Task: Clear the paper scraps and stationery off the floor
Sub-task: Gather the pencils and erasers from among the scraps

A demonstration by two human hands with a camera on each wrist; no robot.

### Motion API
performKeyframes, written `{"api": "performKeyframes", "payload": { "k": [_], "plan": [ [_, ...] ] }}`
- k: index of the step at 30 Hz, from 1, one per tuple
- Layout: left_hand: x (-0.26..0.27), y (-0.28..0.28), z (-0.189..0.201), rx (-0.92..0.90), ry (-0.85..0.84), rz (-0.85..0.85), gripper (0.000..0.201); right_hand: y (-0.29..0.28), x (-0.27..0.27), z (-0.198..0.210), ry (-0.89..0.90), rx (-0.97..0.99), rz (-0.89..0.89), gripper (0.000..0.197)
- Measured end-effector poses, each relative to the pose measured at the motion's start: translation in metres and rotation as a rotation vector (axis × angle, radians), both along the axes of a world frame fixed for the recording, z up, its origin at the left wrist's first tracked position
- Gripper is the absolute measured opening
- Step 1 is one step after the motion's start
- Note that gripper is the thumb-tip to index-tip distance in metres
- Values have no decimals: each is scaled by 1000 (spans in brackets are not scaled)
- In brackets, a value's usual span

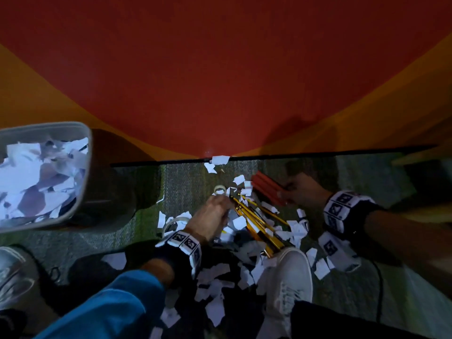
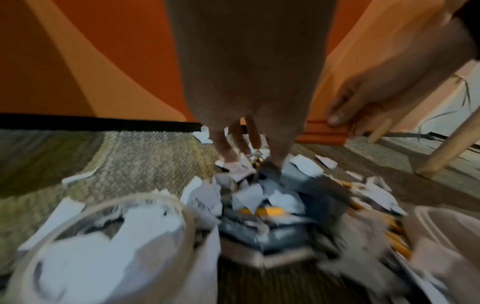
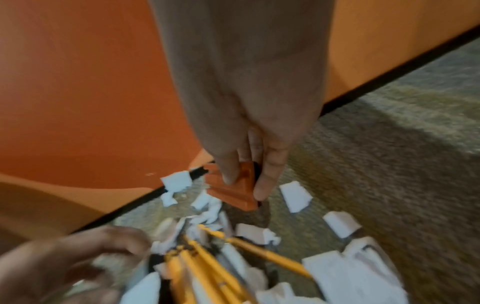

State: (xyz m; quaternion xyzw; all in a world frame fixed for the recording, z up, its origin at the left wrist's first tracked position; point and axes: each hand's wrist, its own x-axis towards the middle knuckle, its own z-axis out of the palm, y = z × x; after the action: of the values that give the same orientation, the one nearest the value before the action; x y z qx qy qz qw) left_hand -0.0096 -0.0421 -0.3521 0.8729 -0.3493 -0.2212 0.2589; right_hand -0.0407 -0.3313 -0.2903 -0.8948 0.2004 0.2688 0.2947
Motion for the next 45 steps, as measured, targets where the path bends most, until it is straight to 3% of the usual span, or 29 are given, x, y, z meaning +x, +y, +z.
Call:
{"api": "performKeyframes", "payload": {
  "k": [5,8,12,17,21,25,27,30,35,37,39,41,45],
  "plan": [
    [7,-3,-6,11,309,59,58,-21,3,-21,-55,117,-242,17],
    [-1,-4,-12,24,256,55,65,-22,7,-20,32,42,-123,28],
    [-10,-3,-22,34,192,60,81,0,0,-12,-106,-27,-43,26],
    [-13,7,-11,-7,115,18,69,47,-23,-24,-193,231,92,19],
    [-10,15,9,-85,50,-62,68,62,-34,-20,-250,388,72,11],
    [-3,5,42,-113,-215,-218,65,70,-39,-1,-189,502,39,36],
    [1,-5,58,-171,-299,-206,62,74,-41,8,-182,611,13,42],
    [2,-19,67,-350,-251,-127,54,65,-44,17,-281,654,-85,56],
    [6,-45,63,-511,-4,60,60,42,-35,8,-224,501,8,74],
    [8,-53,55,-427,99,149,66,33,-32,-9,-215,485,-107,77],
    [9,-57,42,-239,109,171,53,24,-31,-24,-206,528,-321,49],
    [7,-58,27,-53,69,42,40,14,-29,-38,-203,419,-418,29],
    [0,-58,2,250,5,-287,54,-4,-15,-53,-206,166,-444,47]
  ]
}}
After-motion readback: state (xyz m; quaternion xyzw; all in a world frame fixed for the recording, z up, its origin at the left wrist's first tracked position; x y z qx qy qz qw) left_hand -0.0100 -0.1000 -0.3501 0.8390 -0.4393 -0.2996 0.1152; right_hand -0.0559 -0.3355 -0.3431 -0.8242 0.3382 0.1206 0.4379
